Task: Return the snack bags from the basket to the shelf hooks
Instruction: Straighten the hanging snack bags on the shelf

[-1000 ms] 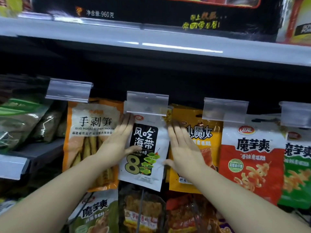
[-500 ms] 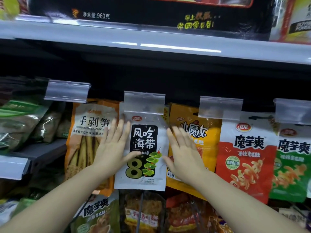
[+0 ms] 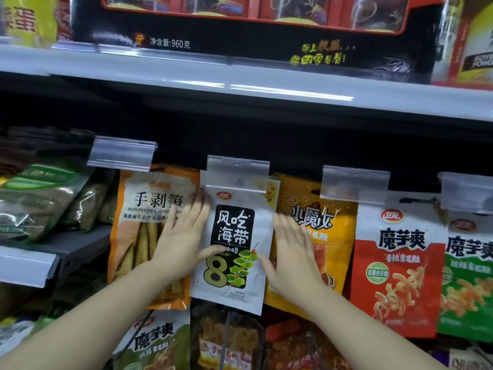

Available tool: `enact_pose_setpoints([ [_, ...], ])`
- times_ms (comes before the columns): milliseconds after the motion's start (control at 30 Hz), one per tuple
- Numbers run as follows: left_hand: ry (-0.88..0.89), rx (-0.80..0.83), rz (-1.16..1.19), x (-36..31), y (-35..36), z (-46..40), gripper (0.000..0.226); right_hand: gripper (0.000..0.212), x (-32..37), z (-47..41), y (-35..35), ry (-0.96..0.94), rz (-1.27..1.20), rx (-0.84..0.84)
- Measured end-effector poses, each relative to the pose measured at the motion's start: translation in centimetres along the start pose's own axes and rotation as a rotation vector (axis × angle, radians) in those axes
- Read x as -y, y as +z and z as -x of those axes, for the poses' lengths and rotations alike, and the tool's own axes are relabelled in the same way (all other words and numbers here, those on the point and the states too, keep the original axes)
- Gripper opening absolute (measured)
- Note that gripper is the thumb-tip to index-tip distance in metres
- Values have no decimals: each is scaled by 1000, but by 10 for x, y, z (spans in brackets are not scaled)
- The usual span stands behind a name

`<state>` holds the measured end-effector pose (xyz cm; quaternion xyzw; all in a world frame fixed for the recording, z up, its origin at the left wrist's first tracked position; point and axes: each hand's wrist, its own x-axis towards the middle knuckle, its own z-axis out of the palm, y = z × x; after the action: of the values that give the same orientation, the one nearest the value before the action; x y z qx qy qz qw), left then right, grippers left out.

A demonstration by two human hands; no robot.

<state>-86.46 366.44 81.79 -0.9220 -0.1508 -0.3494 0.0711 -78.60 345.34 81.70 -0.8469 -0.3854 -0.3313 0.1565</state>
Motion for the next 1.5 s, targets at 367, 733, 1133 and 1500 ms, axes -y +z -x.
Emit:
enact_pose_setpoints([
  [367, 34, -82, 20, -7, 4, 12, 108, 99, 2, 0, 11, -105, 326, -9],
  [733, 111, -202, 53, -17, 1, 19, 82, 80, 5, 9, 3, -53, 309, -40],
  [1133, 366, -128, 427, -161, -23, 4, 58, 61, -59, 59, -65, 159, 316, -82],
  [1500, 148, -128, 315, -259, -45, -17, 76, 74, -179, 64, -122, 305, 178, -112],
])
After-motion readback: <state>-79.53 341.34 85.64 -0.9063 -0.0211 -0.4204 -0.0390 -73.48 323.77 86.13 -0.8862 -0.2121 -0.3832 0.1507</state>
